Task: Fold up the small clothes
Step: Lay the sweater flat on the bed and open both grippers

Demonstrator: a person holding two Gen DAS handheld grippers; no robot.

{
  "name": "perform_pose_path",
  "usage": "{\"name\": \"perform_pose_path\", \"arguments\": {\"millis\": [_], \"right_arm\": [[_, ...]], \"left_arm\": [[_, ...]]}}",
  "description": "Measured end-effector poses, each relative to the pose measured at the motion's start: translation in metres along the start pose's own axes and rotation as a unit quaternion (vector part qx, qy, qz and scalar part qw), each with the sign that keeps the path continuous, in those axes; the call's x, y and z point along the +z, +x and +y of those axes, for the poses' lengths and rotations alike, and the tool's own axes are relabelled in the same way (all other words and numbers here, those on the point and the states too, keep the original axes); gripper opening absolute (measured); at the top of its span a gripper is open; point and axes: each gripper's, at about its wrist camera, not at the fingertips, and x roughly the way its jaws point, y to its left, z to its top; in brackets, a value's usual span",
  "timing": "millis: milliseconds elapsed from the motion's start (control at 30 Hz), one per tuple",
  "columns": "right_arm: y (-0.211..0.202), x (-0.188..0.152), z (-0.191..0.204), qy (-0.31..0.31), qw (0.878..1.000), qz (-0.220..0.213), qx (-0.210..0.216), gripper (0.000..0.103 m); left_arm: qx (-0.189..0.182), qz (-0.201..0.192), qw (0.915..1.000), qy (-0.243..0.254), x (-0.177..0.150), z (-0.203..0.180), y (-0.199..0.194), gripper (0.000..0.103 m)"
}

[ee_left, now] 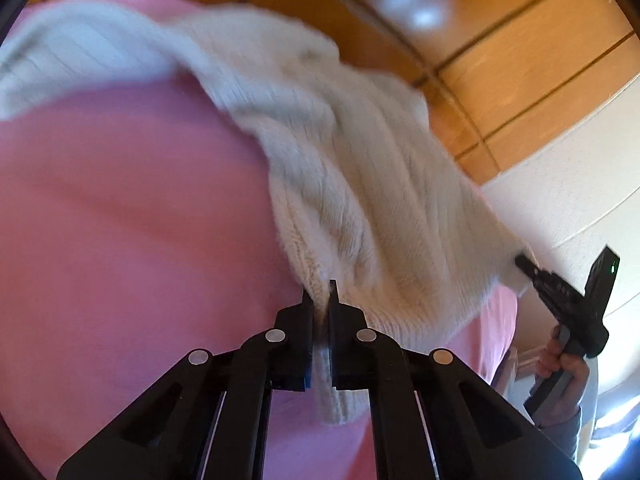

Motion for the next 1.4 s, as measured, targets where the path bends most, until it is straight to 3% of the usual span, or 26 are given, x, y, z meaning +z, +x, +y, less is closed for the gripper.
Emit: {"name": "perform_pose_path", "arguments": {"millis": [167, 300, 400, 533, 600, 667, 733, 767, 800, 900, 967, 1033, 1067, 1100, 1167, 1233, 1333, 1400], "right_arm": [[-0.049, -0.012, 0.021, -0.014, 0.997, -0.01, 0.081, 0.006], [-0.076, -0.057, 0.05, -0.036, 0.987, 0.033, 0.155, 0.006], [-0.077, -0.107, 0.068, -0.06, 0.978, 0.097, 0.174, 0.006], [-0.067, -0.177, 0.083, -0.082, 0.957, 0.2, 0.192, 0.006], [-0.062, -0.192, 0.083, -0.091, 0.954, 0.221, 0.183, 0.006], [-0.058, -0.187, 0.075, -0.078, 0.957, 0.218, 0.175, 0.008], [-0.057, -0.168, 0.063, -0.055, 0.966, 0.188, 0.167, 0.022], [-0.055, -0.161, 0.059, -0.045, 0.971, 0.175, 0.159, 0.046], [-0.052, -0.151, 0.054, -0.032, 0.977, 0.155, 0.144, 0.05], [-0.025, -0.133, 0.05, -0.007, 0.982, 0.139, 0.131, 0.05], [-0.005, -0.129, 0.052, 0.003, 0.98, 0.146, 0.133, 0.048], [0.015, -0.135, 0.068, -0.015, 0.977, 0.165, 0.136, 0.031], [0.02, -0.141, 0.074, -0.03, 0.976, 0.172, 0.129, 0.027], [0.021, -0.147, 0.084, -0.06, 0.978, 0.167, 0.112, 0.02], [0.012, -0.149, 0.086, -0.08, 0.979, 0.153, 0.107, 0.011], [0.003, -0.144, 0.078, -0.079, 0.983, 0.134, 0.095, 0.01], [-0.024, -0.133, 0.058, -0.066, 0.989, 0.105, 0.083, 0.008], [-0.031, -0.134, 0.055, -0.073, 0.99, 0.103, 0.067, 0.008]], "left_arm": [[0.011, -0.058, 0.9982, -0.008, 0.001, 0.026, -0.088, 0.004], [0.059, -0.079, 0.9951, 0.004, -0.03, 0.048, -0.16, 0.004], [0.104, -0.076, 0.9916, -0.009, -0.063, 0.068, -0.195, 0.003], [0.156, -0.053, 0.9848, -0.057, -0.113, 0.105, -0.221, 0.003], [0.177, -0.039, 0.9804, -0.077, -0.13, 0.117, -0.218, 0.003], [0.158, -0.028, 0.9827, -0.093, -0.138, 0.121, -0.214, 0.004], [0.17, -0.036, 0.9807, -0.088, -0.141, 0.117, -0.211, 0.005], [0.17, -0.039, 0.9809, -0.085, -0.136, 0.111, -0.205, 0.005], [0.164, -0.04, 0.9818, -0.088, -0.135, 0.11, -0.205, 0.014], [0.151, -0.056, 0.9817, -0.102, -0.133, 0.114, -0.206, 0.039], [0.168, -0.059, 0.9799, -0.091, -0.132, 0.115, -0.203, 0.044], [0.184, -0.054, 0.9783, -0.077, -0.136, 0.117, -0.199, 0.044], [0.188, -0.051, 0.9783, -0.072, -0.135, 0.117, -0.196, 0.04], [0.191, -0.045, 0.9787, -0.06, -0.137, 0.115, -0.192, 0.025], [0.189, -0.03, 0.9806, -0.042, -0.142, 0.11, -0.186, 0.005], [0.183, -0.034, 0.9817, -0.039, -0.147, 0.107, -0.189, 0.004], [0.116, -0.043, 0.9908, -0.055, -0.158, 0.096, -0.213, 0.004], [0.102, -0.034, 0.9929, -0.051, -0.165, 0.089, -0.219, 0.004]]}}
